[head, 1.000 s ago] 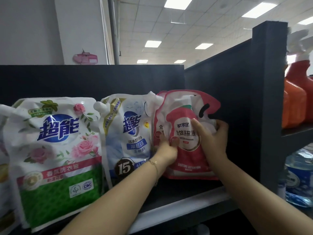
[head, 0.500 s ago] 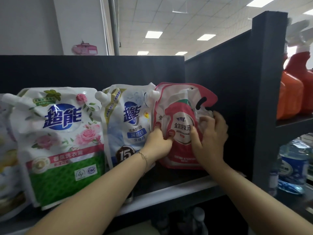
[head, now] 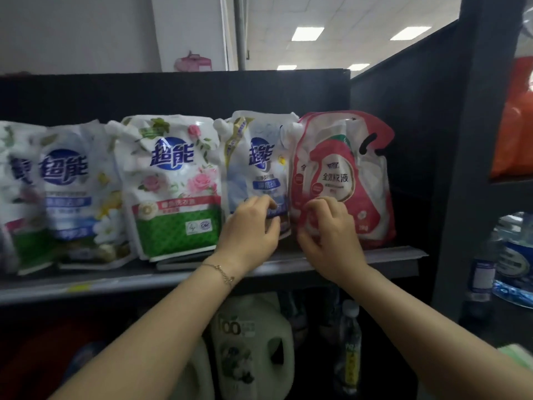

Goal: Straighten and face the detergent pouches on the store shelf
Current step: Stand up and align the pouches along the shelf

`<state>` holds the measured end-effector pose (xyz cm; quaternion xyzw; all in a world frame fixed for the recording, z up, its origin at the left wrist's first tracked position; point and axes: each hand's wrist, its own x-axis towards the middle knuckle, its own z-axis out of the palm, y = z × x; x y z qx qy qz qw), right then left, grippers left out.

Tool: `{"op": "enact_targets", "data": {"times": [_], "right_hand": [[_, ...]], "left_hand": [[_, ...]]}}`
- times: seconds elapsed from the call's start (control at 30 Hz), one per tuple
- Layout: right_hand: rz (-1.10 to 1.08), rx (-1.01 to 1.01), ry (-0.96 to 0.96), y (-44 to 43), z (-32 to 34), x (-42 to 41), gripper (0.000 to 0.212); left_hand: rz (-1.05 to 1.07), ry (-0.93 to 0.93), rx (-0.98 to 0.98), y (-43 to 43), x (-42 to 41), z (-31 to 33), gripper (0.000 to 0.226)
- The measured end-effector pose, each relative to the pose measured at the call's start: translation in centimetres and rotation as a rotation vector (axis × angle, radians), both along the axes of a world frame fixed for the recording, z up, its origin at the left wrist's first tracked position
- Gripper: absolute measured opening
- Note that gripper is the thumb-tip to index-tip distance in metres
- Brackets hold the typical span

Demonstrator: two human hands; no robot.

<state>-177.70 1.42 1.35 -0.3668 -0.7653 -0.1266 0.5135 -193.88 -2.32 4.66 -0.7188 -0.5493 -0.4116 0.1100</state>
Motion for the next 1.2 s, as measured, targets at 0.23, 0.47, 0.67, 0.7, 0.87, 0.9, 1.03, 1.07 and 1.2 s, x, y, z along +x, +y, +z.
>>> {"op": "enact_targets", "data": {"times": [0.23,0.47,0.67,0.7,0.87,0.9,1.03,1.07,1.2], "right_hand": [[0.136,-0.069,-0.117,-3.7,-0.7,-5.5,0.034],[0.28,-0.054,-0.138,-6.2,-0.8,-12.2,0.034],[0.381,-0.044,-0.235,-8.7,-0.8,-19.2,0.029],[0.394,-0.033,-0.259,-9.1,-0.8,-20.4,0.029],[0.465,-0.007,-0.333,-10.6,0.1,-26.5,0.034],[0.479,0.0,-0.345,-10.8,0.3,-27.9,0.035],[0.506,0.04,-0.41,-11.7,1.3,-33.9,0.04],[0.509,0.042,-0.423,-11.8,1.5,-35.4,0.041],[0.556,0.071,-0.409,-12.3,2.3,-40.3,0.029]], "left_hand": [[0.209,-0.002,-0.037,-6.2,-5.8,-1.9,0.021],[0.379,-0.002,-0.108,-11.3,-11.3,-2.4,0.023],[0.48,0.023,-0.167,-15.3,-16.8,-3.1,0.022],[0.497,0.03,-0.172,-15.6,-17.8,-3.1,0.021],[0.548,0.05,-0.173,-16.8,-22.6,-2.9,0.027],[0.553,0.061,-0.173,-17.0,-23.6,-2.8,0.027],[0.605,0.127,-0.193,-18.1,-28.4,-2.3,0.027],[0.62,0.133,-0.192,-18.4,-29.7,-2.1,0.027],[0.676,0.139,-0.194,-19.8,-34.8,-1.3,0.024]]}}
